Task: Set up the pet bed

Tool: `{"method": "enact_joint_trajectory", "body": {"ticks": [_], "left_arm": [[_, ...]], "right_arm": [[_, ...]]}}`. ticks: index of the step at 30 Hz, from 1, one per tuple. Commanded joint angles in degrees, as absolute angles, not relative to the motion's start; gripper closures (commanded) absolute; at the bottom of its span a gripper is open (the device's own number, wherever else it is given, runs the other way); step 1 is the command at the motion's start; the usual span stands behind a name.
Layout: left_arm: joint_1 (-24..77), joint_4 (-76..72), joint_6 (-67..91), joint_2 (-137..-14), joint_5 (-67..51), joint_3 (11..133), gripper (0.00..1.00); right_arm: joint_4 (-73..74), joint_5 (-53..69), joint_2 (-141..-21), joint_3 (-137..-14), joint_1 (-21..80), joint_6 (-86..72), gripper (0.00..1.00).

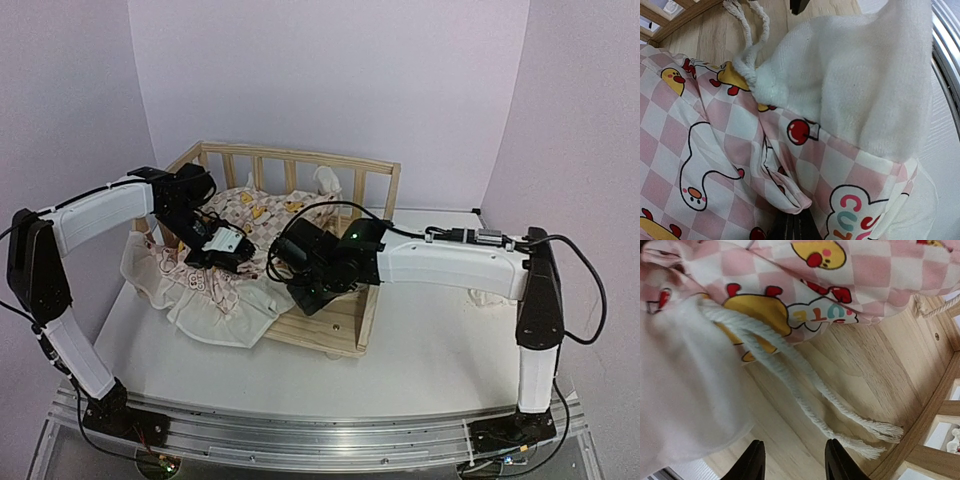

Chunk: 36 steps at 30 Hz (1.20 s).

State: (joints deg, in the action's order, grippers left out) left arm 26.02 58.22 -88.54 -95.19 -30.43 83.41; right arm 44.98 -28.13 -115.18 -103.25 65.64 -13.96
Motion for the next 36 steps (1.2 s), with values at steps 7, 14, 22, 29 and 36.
{"method": "enact_joint_trajectory", "body": {"ticks": [7, 14, 22, 29, 36], "left_arm": [[25.49, 57.12, -88.12, -92.88, -33.39, 83.07, 1.0], [25.49, 56.75, -87.41, -92.71, -34.29, 83.38, 1.0], [25.49, 54.17, -84.72, -93.59, -36.95, 83.98, 1.0], [25.8, 52.46, -83.0, -94.66, -41.62, 84.28, 1.0], [28.98, 52.82, -84.21, -95.71, -42.93, 83.26, 1.0]], "right_arm": [[45.39, -24.24, -124.15, -109.57, 60.98, -9.04, 0.54], [45.36, -22.71, -124.23, -108.3, 61.01, -10.65, 0.89], [47.16, -20.77, -114.5, -103.59, 65.1, -11.95, 1.0], [48.95, -7.35, -104.89, -96.75, 70.7, -15.07, 1.0], [47.98, 2.43, -108.42, -95.61, 75.13, -18.99, 0.91]]}}
